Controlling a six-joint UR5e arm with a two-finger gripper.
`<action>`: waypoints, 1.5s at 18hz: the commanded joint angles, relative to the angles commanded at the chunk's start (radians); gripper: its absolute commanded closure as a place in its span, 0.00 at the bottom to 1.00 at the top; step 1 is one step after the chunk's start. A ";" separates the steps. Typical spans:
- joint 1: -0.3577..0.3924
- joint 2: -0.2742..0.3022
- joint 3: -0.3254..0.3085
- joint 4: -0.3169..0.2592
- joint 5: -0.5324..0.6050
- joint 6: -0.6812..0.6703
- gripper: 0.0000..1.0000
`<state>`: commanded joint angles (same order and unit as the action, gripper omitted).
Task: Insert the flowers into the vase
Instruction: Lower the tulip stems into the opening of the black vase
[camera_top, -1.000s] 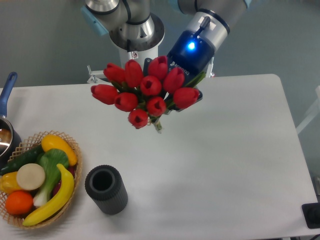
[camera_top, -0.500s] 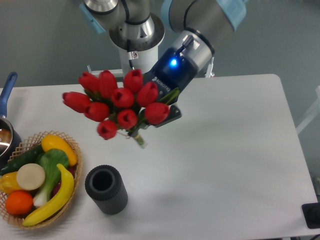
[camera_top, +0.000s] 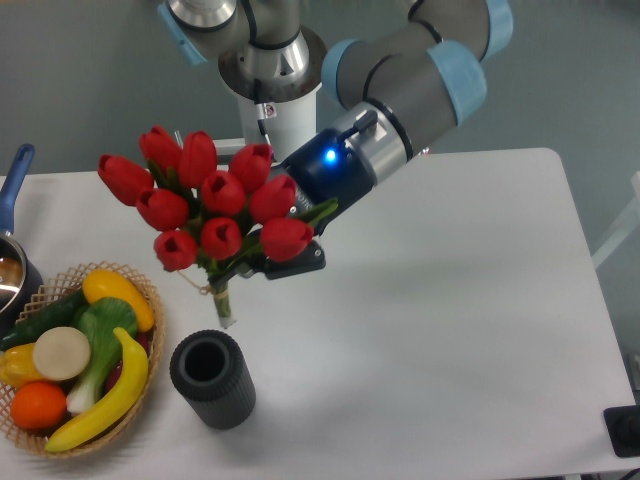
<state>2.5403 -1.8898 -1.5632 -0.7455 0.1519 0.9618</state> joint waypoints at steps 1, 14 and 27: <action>-0.008 -0.012 0.006 0.000 0.000 0.000 0.63; -0.017 -0.080 0.014 0.002 0.014 0.021 0.63; -0.045 -0.120 -0.021 0.009 0.014 0.057 0.63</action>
<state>2.4958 -2.0095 -1.5845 -0.7363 0.1657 1.0185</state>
